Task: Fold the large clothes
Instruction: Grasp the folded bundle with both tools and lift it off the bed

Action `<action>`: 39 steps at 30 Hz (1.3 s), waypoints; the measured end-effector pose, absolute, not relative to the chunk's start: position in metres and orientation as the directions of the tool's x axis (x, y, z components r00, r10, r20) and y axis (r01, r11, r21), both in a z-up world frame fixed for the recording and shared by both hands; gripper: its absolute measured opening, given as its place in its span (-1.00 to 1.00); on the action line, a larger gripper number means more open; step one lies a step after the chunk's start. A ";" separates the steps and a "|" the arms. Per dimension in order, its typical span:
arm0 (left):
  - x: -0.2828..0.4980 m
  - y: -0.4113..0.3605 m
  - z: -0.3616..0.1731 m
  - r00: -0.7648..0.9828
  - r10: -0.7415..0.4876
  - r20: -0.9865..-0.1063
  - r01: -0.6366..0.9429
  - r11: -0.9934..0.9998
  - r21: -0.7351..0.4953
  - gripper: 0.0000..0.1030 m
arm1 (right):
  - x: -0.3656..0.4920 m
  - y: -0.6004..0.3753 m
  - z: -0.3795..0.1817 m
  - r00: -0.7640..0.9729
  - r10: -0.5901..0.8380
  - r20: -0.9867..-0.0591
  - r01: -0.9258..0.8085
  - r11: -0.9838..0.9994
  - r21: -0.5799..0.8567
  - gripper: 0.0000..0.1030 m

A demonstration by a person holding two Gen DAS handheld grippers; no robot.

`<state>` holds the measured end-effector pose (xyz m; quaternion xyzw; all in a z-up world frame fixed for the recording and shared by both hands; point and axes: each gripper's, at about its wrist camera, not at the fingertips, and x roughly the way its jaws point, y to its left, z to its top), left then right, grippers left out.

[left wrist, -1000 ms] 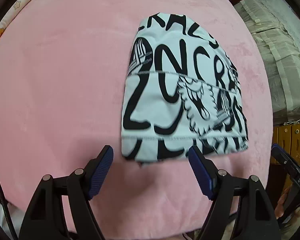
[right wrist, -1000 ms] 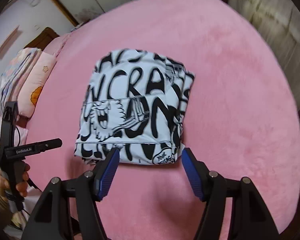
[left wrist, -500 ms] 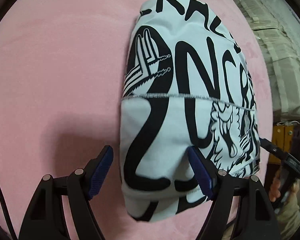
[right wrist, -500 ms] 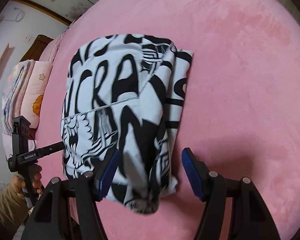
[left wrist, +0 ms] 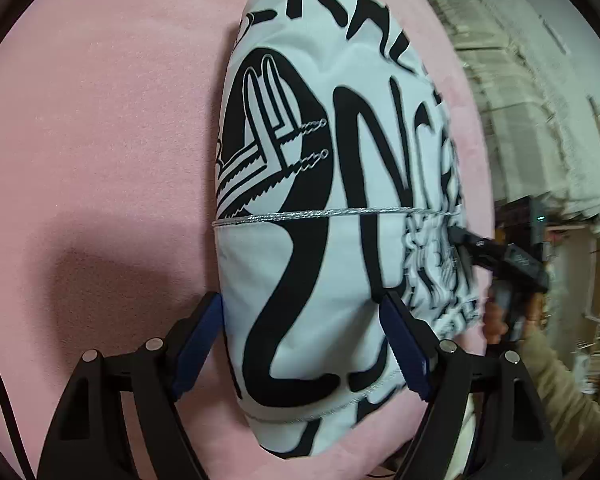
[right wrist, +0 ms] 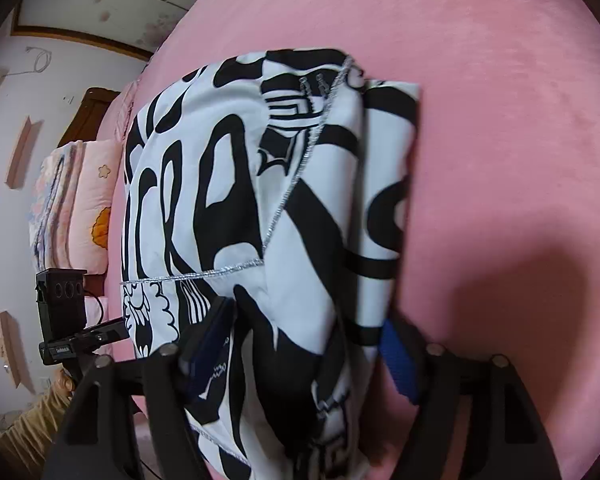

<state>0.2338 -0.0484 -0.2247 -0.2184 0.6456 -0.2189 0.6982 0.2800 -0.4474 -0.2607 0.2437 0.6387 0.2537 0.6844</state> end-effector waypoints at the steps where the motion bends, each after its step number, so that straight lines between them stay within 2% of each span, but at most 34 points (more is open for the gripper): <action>1: 0.234 -0.046 -0.223 0.070 -0.605 -0.793 0.019 0.796 -0.605 0.52 | 0.281 -0.447 -0.262 0.049 0.663 -0.747 -0.043 0.748 0.662 0.50; 4: 0.231 -0.036 -0.213 0.101 -0.656 -0.748 0.016 0.752 -0.659 0.51 | 0.281 -0.443 -0.264 0.034 0.676 -0.736 -0.062 0.736 0.674 0.54; 11: 0.250 -0.044 -0.224 0.094 -0.635 -0.766 -0.026 0.768 -0.640 0.53 | 0.285 -0.439 -0.268 0.013 0.708 -0.706 -0.086 0.704 0.705 0.55; 16: 0.259 -0.052 -0.245 0.072 -0.647 -0.759 -0.102 0.752 -0.651 0.75 | 0.285 -0.450 -0.272 0.007 0.714 -0.700 -0.097 0.697 0.711 0.55; 18: 0.261 -0.060 -0.261 0.036 -0.648 -0.761 -0.141 0.751 -0.646 1.00 | 0.285 -0.454 -0.275 0.002 0.717 -0.697 -0.092 0.695 0.713 0.56; 21: 0.264 -0.072 -0.267 0.040 -0.644 -0.764 -0.140 0.754 -0.642 1.00 | 0.281 -0.457 -0.276 0.013 0.707 -0.707 -0.100 0.704 0.703 0.53; 23: 0.263 -0.081 -0.261 0.066 -0.612 -0.788 -0.109 0.780 -0.616 1.00 | 0.277 -0.456 -0.271 0.033 0.699 -0.714 -0.109 0.713 0.693 0.38; 26: 0.259 -0.097 -0.246 0.110 -0.536 -0.837 -0.056 0.837 -0.544 0.76 | 0.271 -0.455 -0.261 0.049 0.689 -0.723 -0.121 0.723 0.681 0.10; 28: 0.254 -0.105 -0.235 0.140 -0.504 -0.852 -0.065 0.854 -0.515 0.57 | 0.268 -0.455 -0.251 0.061 0.675 -0.736 -0.131 0.736 0.664 -0.04; 30: 0.247 -0.114 -0.219 0.174 -0.478 -0.861 -0.052 0.869 -0.492 0.29 | 0.263 -0.455 -0.237 0.078 0.662 -0.745 -0.142 0.747 0.649 -0.20; 32: 0.240 -0.122 -0.203 0.194 -0.468 -0.862 -0.047 0.873 -0.485 0.15 | 0.255 -0.453 -0.219 0.101 0.641 -0.761 -0.169 0.765 0.621 -0.39; 39: 0.201 -0.134 -0.145 0.223 -0.445 -0.867 0.035 0.893 -0.449 0.06 | 0.200 -0.445 -0.155 0.143 0.573 -0.807 -0.239 0.811 0.534 -0.51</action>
